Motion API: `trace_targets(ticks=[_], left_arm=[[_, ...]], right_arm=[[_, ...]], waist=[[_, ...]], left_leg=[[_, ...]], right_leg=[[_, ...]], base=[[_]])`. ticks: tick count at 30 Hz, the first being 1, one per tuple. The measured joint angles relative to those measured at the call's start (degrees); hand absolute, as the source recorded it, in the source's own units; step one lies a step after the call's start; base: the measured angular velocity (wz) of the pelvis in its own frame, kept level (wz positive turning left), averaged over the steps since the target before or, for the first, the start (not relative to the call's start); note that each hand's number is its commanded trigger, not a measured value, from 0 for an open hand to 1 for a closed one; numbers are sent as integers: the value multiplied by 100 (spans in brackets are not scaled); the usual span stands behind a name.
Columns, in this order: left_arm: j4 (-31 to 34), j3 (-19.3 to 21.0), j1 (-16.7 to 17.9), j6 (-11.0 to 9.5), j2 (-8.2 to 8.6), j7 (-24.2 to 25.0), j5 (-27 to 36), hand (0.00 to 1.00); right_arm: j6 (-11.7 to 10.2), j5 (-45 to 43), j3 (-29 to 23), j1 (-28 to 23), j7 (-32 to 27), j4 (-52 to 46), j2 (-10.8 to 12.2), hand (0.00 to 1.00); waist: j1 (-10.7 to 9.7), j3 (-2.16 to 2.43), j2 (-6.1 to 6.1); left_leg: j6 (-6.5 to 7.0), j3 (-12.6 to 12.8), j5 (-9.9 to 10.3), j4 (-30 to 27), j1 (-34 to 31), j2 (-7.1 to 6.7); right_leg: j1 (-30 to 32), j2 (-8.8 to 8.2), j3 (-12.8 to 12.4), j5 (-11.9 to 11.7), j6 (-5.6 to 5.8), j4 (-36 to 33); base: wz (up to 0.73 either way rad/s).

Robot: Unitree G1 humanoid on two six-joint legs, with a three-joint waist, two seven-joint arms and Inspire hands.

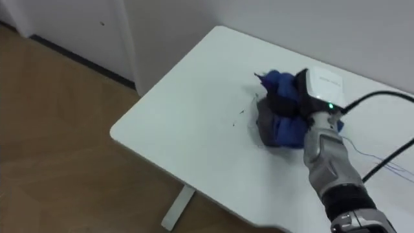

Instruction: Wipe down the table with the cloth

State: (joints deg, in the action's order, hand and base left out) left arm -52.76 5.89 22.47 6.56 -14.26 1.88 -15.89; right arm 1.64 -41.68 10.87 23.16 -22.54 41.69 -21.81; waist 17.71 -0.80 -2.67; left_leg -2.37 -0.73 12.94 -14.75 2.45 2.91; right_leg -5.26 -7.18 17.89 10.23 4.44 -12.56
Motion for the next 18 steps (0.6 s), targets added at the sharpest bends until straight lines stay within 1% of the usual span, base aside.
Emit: trace_targets(ticks=[1,3,4,5,6,7,8,9,10,11,13,14,15,16,18], left_arm=[[0,-2,86,50,0,0,2,0],[3,6,152,62,0,-1,-2,0],[26,19,231,58,-4,-2,-6,0],[43,90,222,41,-3,-1,-2,0],[61,125,229,33,-4,-1,-5,0],[85,220,301,28,-5,-2,-3,0],[87,341,304,21,-12,-9,-1,0],[87,380,300,6,-20,-15,-2,0],[90,437,288,-42,-23,-31,-2,0],[103,440,238,-85,-20,-25,-2,0],[142,388,157,-152,-25,-18,-9,0],[172,309,163,-190,-21,-12,-52,0],[175,265,172,-191,-17,-5,-58,0],[172,210,173,-180,-13,3,-62,0],[177,163,175,-174,-4,11,-53,0]], right_arm=[[-26,23,-1,-112,-33,19,-36,100],[-34,62,-5,-416,-80,106,-68,100],[-68,66,-27,-700,-103,267,-68,100],[-129,77,-155,-1053,-126,496,-68,100],[-275,249,-363,-1255,-283,483,-39,100],[-377,322,-529,-1453,-369,484,-63,100],[-403,442,-638,-1562,-414,586,-106,100],[-415,471,-715,-1628,-420,635,-121,100],[-408,473,-832,-1698,-418,744,-145,100],[-370,472,-882,-1721,-381,794,-185,100],[-343,463,-878,-1702,-344,884,-212,100],[-292,438,-871,-1704,-318,848,-210,100],[-246,438,-839,-1702,-264,782,-209,100],[-135,420,-756,-1697,-185,676,-209,100],[-37,407,-684,-1692,-93,567,-200,100]], waist=[[-48,7,-10],[-93,6,0],[-174,8,2],[-233,11,7],[-282,13,16],[-409,72,33],[-493,89,63],[-533,117,80],[-615,142,41],[-632,158,69],[-640,152,73],[-628,137,58],[-611,135,64],[-576,137,78],[-488,116,84]], left_leg=[[0,-64,0,-2,7,-5],[1,-105,-1,1,54,-9],[1,-108,-1,3,79,-23],[1,-107,-1,3,102,-32],[1,-107,-1,5,120,-35],[1,-96,-1,24,152,-45],[1,-102,-1,59,244,-45],[2,-103,-1,96,290,-46],[2,-107,-1,173,383,-60],[2,-104,-2,199,440,-65],[3,-89,-2,202,496,-64],[3,-68,-1,210,512,-64],[4,-58,-2,218,519,-64],[4,-40,-2,252,528,-63],[12,-37,-6,248,534,-58]], right_leg=[[-51,-1,69,-1,0,0],[-142,-2,118,-1,0,19],[-252,-3,171,-1,0,97],[-326,-10,207,-1,1,134],[-365,-11,216,0,1,153],[-418,-18,228,0,3,197],[-498,-23,281,6,12,197],[-535,-30,287,13,23,198],[-611,-45,304,41,67,190],[-662,-50,306,49,81,191],[-663,-48,284,51,84,192],[-661,-52,268,51,84,179],[-658,-51,267,52,85,175],[-656,-49,256,52,83,178],[-623,-41,195,38,61,157]], base=[[32],[32],[32],[31],[18],[0],[0],[3],[5],[0],[-17],[-22],[-27],[-24],[-20]])
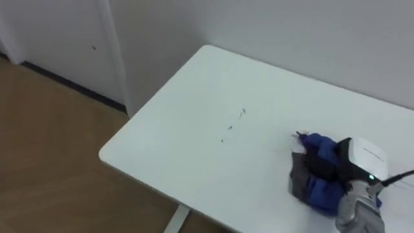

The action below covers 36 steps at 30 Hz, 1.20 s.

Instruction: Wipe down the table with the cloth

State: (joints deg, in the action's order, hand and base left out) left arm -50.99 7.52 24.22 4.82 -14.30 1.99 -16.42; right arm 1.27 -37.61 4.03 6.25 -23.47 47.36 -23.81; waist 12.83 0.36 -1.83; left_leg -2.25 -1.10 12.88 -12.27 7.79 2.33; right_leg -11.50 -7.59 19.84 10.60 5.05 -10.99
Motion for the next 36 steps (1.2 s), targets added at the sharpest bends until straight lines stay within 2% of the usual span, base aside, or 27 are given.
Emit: trace_targets(ticks=[3,4,6,9,12,13,14,16,17,18,19,20,22,23,26,27,28,30,31,32,35,36], left_arm=[[-8,-23,0,16,36,118,-8,0],[-13,-33,10,21,34,148,-7,0],[37,-30,55,31,33,161,-17,0],[192,-43,314,79,38,184,-66,0],[193,-48,484,109,21,188,-68,0],[195,-50,551,108,30,183,-63,0],[179,-47,611,107,20,182,-62,0],[175,101,636,81,-7,153,-48,0],[164,161,641,23,-44,81,-51,0],[155,189,648,-11,-60,59,-60,0],[155,289,630,-52,-56,32,-67,0],[150,416,607,-98,-59,30,-124,0],[146,588,597,-124,-64,10,-203,0],[144,603,597,-122,-83,-29,-202,0],[144,600,642,-115,-89,-31,-191,0],[146,597,674,-115,-76,-31,-195,0],[145,575,734,-113,-49,-28,-189,0],[68,558,708,-114,-33,-25,-180,0],[25,531,676,-113,-31,-27,-184,0],[31,467,664,-114,-22,-33,-184,0],[24,331,652,-110,59,-34,-193,0],[22,229,640,-110,92,-34,-194,0]], right_arm=[[36,-111,158,177,165,-326,58,100],[-9,-114,159,304,165,-385,96,100],[-44,-106,158,467,164,-384,101,100],[-118,-95,151,472,113,-375,106,100],[-203,-80,104,131,-28,-197,77,100],[-425,56,-57,-118,-226,-149,77,100],[-589,104,-197,-274,-352,-58,71,100],[-731,334,-520,-491,-408,41,50,100],[-834,489,-698,-563,-483,271,48,100],[-886,584,-778,-585,-520,401,40,100],[-946,779,-946,-656,-562,611,-7,100],[-979,890,-1236,-742,-560,790,-43,100],[-991,1163,-1547,-849,-549,1069,-150,100],[-989,1408,-1728,-959,-524,1190,-250,100],[-953,1794,-2044,-1287,-548,1298,-452,100],[-941,1809,-2089,-1342,-565,1285,-458,100],[-933,1863,-2123,-1416,-602,1232,-455,100],[-889,1920,-2085,-1445,-599,1171,-437,100],[-779,1920,-2062,-1453,-601,1004,-395,100],[-618,1901,-2017,-1447,-635,801,-336,100],[-433,1706,-1669,-1438,-781,342,-218,100],[-311,1449,-1465,-1430,-797,-4,-111,100]], waist=[[107,-53,66],[159,-98,64],[190,-106,92],[162,-93,78],[31,-79,46],[-61,-66,35],[-236,-57,37],[-361,-43,-53],[-421,2,-11],[-455,-8,-82],[-479,16,-58],[-551,15,-114],[-637,16,-146],[-664,39,-124],[-725,29,-154],[-745,59,-101],[-807,37,-130],[-837,38,-98],[-819,41,-76],[-778,29,-40],[-669,22,59],[-574,10,108]], left_leg=[[10,44,-6,-49,-72,0],[19,70,-15,-48,-98,-1],[30,81,-25,-45,-126,-9],[46,43,-47,-11,-49,-43],[48,1,-48,43,-19,-50],[48,2,-48,45,5,-64],[49,2,-49,47,8,-73],[50,26,-49,60,46,-77],[50,53,-48,72,96,-78],[51,62,-48,89,128,-85],[53,89,-47,112,203,-84],[62,80,-41,116,247,-86],[75,84,-32,146,277,-85],[79,99,-20,146,280,-85],[78,157,-10,133,294,-82],[74,177,-7,121,306,-79],[69,184,-3,98,327,-75],[70,200,-4,100,392,-74],[70,239,-3,99,437,-70],[70,292,-3,95,448,-58],[70,386,-4,113,454,-35],[70,396,-4,138,458,-14]], right_leg=[[173,2,-144,-7,-24,-107],[252,7,-207,-11,-30,-123],[290,5,-229,-18,-33,-110],[235,-2,-248,-16,-21,-75],[183,-13,-164,-7,-6,-66],[139,-27,-152,-1,3,-64],[96,-40,-125,2,7,-61],[28,-46,-87,3,9,-39],[-36,-44,-82,5,12,13],[-75,-46,-84,8,19,48],[-132,-45,-107,13,26,54],[-183,-46,-114,15,29,57],[-212,-49,-112,29,50,34],[-214,-52,-111,38,63,35],[-217,-51,-159,53,51,39],[-222,-45,-186,55,46,44],[-249,-34,-226,56,44,54],[-294,-27,-278,53,40,59],[-304,-26,-328,54,40,72],[-276,-15,-400,53,40,54],[-176,18,-562,29,17,24],[-121,48,-609,-12,-14,19]], base=[[-22],[-13],[-2],[9],[16],[23],[23],[14],[0],[-7],[0],[0],[-3],[-9],[-12],[-14],[-13],[-12],[-19],[-22],[-32],[-37]])
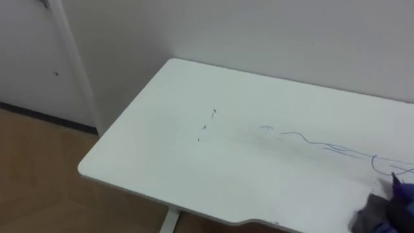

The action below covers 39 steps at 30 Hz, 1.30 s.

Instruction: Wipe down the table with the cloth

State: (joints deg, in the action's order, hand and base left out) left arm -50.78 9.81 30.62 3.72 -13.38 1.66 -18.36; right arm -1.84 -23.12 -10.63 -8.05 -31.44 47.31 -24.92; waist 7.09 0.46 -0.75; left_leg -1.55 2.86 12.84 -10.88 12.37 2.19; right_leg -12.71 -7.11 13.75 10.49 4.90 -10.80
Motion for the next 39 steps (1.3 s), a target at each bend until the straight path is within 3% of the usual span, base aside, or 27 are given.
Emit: trace_targets(ticks=[3,5,8,10,12,18,21,24,28,33,36,39], left_arm=[[18,-344,-69,13,61,7,12,0],[17,-623,-194,7,111,21,11,0],[88,-674,-202,4,116,67,2,0],[173,-651,-106,38,92,130,-15,0],[186,-650,-42,98,92,133,-25,0],[169,-548,-32,145,21,101,12,0],[160,-546,-235,40,-98,89,16,0],[158,-367,-366,-6,-213,-3,9,0],[-57,-337,-674,3,-332,-108,114,0],[-318,-817,-1209,-10,-263,-121,322,0],[-448,-1064,-1609,-63,-259,-148,326,0],[-750,-1530,-2091,-150,-251,-129,545,0]], right_arm=[[79,-761,904,160,195,-870,237,100],[24,-1225,1560,756,491,-998,482,100],[-155,-1726,1845,1277,862,-1005,548,100],[-182,-1867,1849,1423,917,-990,534,100],[-221,-1762,1843,1429,878,-902,479,100],[-632,-1098,1631,1208,585,-223,412,100],[-783,-591,1229,1278,473,383,236,100],[-825,-414,673,1369,380,1019,-97,100],[-815,88,460,1434,205,1507,-560,100],[-540,236,718,2173,126,1701,-648,100],[-259,94,1143,2957,36,1780,-637,100],[-87,-290,1682,3674,-57,1768,-605,100]], waist=[[184,-33,67],[337,-110,143],[616,-130,216],[698,-107,198],[699,-98,194],[313,-39,58],[275,-21,3],[188,-5,-9],[85,45,113],[129,-10,289],[223,-155,350],[482,-193,390]], left_leg=[[-4,-41,-3,6,-81,18],[-4,-92,-4,-5,-144,10],[1,-171,-16,15,-227,-12],[5,-247,-22,12,-283,-19],[6,-357,-24,9,-345,-25],[6,-538,-25,0,-281,-49],[8,-454,-24,-72,-403,-104],[64,-446,-30,-189,-685,-156],[96,-440,-50,-434,-1131,-162],[55,-337,-96,-665,-1701,-73],[38,-290,-206,-789,-2121,-36],[13,-297,-240,-943,-2598,18]], right_leg=[[137,54,-62,-51,-46,-40],[202,56,-59,-42,-39,-73],[288,37,6,-17,-28,-81],[319,21,115,-5,-12,-80],[337,8,261,-4,-10,-93],[69,-20,535,0,-3,-86],[130,-81,552,8,15,-81],[354,-140,661,-2,28,-95],[703,-168,688,-8,34,-192],[1356,-112,476,-82,-110,-498],[1941,-38,191,-186,-239,-709],[2519,106,-35,-357,-293,-739]], base=[[-22],[4],[17],[22],[32],[33],[4],[0],[-1],[-22],[-45],[-65]])
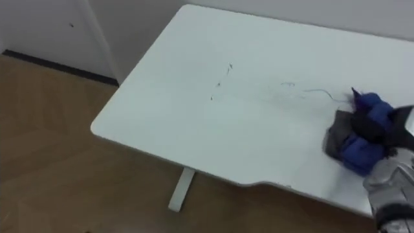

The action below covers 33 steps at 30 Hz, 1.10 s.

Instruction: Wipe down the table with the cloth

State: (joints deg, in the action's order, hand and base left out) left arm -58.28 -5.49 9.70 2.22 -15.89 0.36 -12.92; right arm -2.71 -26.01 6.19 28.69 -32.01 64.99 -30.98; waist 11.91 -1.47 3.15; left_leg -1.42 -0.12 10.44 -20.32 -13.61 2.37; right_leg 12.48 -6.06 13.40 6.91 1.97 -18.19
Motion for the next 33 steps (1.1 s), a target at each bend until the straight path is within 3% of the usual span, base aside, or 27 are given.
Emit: trace_targets(ticks=[1,2,4,7,9,13,17,20,22,26,30,33], left_arm=[[-96,-143,-103,-5,5,-2,29,0],[-109,-232,-155,2,28,-9,30,0],[-78,-426,-204,24,64,-14,103,0],[-73,-534,-236,63,66,-15,344,0],[-80,-535,-190,149,70,-10,415,0],[-57,-533,-112,251,64,8,673,0],[-56,-479,-116,245,60,-3,661,0],[-34,-382,-109,242,11,-39,662,0],[-16,-241,-33,233,-114,-155,658,0],[-118,-102,-18,130,-170,-262,661,0],[-113,-125,-154,80,-160,-286,660,0],[-155,-164,-371,74,-121,-333,665,0]], right_arm=[[37,-131,279,275,6,-16,46,100],[37,-154,440,527,48,-19,141,100],[32,-176,580,767,46,-58,228,100],[24,-207,655,1108,74,-96,210,100],[21,-269,604,1139,54,-111,174,100],[-168,-154,605,1038,-18,-55,69,100],[-423,-106,370,635,-172,45,-10,100],[-551,190,-96,91,-306,197,-101,100],[-608,356,-566,-331,-320,406,-134,100],[-608,652,-878,-887,-435,436,-272,100],[-558,623,-867,-907,-470,371,-271,100],[-343,456,-760,-679,-482,229,-262,100]], waist=[[140,-5,11],[145,-21,49],[188,-38,117],[332,-46,110],[411,-46,110],[315,-53,51],[88,-15,-70],[-133,55,-204],[-242,145,-340],[-429,174,-358],[-437,140,-298],[-352,64,-176]], left_leg=[[-7,-13,-21,1,-100,0],[-27,-34,-55,2,-176,2],[-43,-74,-118,34,-234,-6],[-105,-71,-214,68,-471,-13],[-137,-79,-237,105,-498,-4],[-169,-164,-254,160,-486,-8],[-146,-163,-281,165,-475,-43],[-82,-67,-321,225,-398,-65],[-36,27,-307,301,-297,-64],[41,113,-236,304,-154,-92],[46,170,-185,256,-119,-72],[24,244,-163,233,-128,-1]], right_leg=[[178,37,-71,-72,-55,-24],[275,44,-74,-74,-68,-68],[405,43,-100,-46,-101,-168],[795,16,-149,28,-210,-413],[874,15,-146,80,-261,-489],[866,-15,-28,185,-282,-562],[723,-98,173,256,-237,-525],[490,-127,258,300,-163,-348],[315,-112,243,289,-106,-177],[35,-130,244,253,-22,-52],[18,-127,240,241,-18,-69],[32,-56,159,179,-56,-52]], base=[[-49],[-27],[10],[2],[2],[16],[34],[53],[20],[1],[-7],[-22]])
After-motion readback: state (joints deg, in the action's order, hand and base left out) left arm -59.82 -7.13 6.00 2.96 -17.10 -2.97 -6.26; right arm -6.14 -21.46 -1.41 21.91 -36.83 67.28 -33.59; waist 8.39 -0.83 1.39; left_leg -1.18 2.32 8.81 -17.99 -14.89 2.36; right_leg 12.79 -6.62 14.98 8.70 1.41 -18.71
